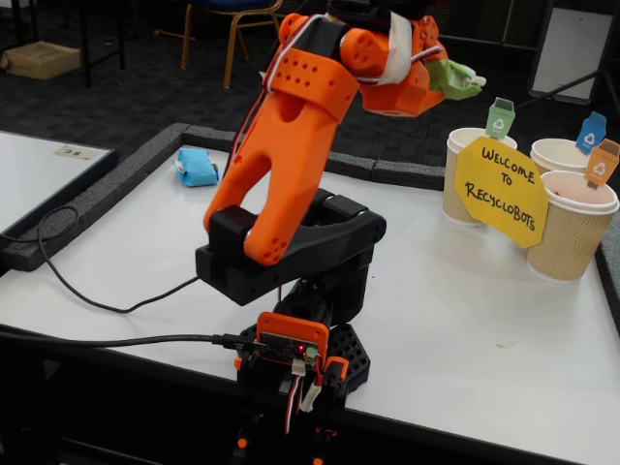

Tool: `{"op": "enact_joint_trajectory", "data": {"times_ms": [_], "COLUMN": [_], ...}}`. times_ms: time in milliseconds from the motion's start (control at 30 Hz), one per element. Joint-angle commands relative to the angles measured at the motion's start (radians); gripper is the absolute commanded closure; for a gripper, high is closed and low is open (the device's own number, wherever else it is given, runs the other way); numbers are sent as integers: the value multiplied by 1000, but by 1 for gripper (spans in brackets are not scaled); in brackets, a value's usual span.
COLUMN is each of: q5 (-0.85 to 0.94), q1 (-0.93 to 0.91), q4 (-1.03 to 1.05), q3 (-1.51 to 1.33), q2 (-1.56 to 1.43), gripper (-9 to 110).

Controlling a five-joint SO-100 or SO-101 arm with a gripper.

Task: Sort rubbish by color.

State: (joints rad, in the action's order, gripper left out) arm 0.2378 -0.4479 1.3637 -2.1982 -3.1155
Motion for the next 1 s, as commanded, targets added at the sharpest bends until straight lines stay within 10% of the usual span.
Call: {"op": "enact_joint_trajectory", "data": {"times_ms": [0, 967], "q5": [-12, 0], "q1": [-21, 137], "q4": [-37, -235], "q3": [20, 756], "q2": [-3, 1078], "gripper": [101, 101]}}
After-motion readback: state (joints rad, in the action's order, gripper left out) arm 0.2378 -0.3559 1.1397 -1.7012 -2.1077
